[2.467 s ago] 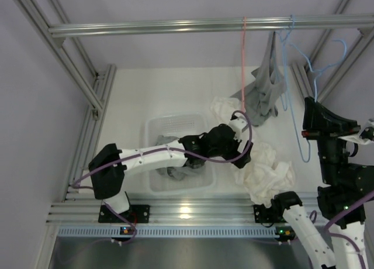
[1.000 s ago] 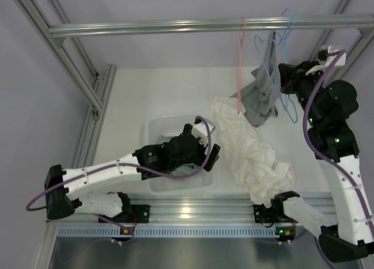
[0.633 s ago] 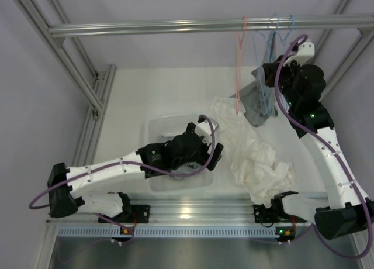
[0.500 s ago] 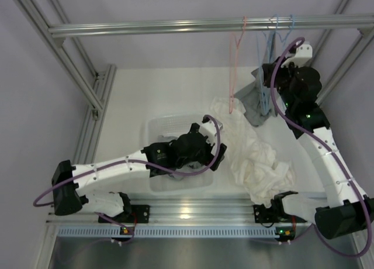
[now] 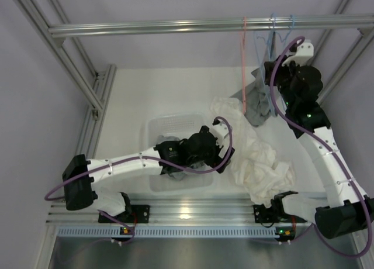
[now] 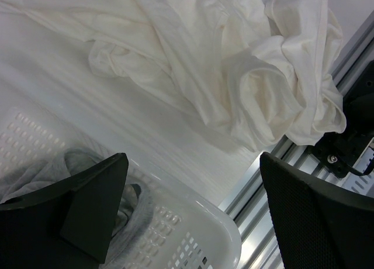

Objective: Remove the tank top from the hanger

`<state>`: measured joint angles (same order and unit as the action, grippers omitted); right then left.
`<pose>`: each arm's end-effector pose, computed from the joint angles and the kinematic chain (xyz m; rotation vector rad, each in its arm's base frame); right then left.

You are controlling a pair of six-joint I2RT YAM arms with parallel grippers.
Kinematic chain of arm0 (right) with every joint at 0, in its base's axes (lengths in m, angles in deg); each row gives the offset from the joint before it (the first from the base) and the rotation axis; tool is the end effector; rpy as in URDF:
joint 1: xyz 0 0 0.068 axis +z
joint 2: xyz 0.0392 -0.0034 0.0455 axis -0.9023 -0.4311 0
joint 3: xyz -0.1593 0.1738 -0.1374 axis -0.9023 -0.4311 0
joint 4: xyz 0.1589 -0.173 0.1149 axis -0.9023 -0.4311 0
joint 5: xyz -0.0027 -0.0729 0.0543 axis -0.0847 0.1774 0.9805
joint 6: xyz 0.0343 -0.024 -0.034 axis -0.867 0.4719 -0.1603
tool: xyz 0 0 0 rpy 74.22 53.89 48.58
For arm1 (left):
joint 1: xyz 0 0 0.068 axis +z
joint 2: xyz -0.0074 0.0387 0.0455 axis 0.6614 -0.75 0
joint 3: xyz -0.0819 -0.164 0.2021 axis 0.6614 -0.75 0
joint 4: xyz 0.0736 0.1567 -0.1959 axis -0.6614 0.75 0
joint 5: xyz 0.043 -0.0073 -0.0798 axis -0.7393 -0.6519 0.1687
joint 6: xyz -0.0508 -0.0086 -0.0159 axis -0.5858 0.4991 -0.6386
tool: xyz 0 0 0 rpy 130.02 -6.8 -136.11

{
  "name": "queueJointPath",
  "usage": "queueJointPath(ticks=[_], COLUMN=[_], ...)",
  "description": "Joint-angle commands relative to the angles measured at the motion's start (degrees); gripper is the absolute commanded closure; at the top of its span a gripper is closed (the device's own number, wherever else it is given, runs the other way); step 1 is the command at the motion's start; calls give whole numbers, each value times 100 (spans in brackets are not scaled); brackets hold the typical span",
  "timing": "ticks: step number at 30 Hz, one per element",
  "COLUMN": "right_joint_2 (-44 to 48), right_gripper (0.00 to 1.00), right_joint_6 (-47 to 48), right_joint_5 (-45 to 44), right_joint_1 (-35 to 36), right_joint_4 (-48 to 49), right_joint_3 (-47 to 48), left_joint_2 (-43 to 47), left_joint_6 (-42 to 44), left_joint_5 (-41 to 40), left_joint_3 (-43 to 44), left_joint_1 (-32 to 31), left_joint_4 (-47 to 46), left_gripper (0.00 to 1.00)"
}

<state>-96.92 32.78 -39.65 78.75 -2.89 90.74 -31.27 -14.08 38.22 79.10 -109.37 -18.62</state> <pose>0.2486 0.0606 0.4483 -0.0124 1.5372 0.2650 0.1276 -0.2964 0.3009 0.8270 2.0519 -0.6509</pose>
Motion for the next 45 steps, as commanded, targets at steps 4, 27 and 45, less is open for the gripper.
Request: queueJointPath(ticks=[4, 27, 45], right_joint_2=[-325, 411, 3548], right_gripper=[100, 46, 1], right_joint_6=[214, -181, -235], right_joint_5=[101, 155, -671], right_joint_1=[92, 101, 92], right_joint_4=[-371, -680, -2569], right_joint_3=[928, -2, -12], left_joint_2=[-106, -264, -2135], left_joint_6=[-109, -118, 23], left_joint_5=[208, 287, 332], left_joint_3=[284, 292, 512], left_joint_1=[2, -6, -103], left_joint_4=[-397, -519, -2557], left_gripper=[1, 1, 1])
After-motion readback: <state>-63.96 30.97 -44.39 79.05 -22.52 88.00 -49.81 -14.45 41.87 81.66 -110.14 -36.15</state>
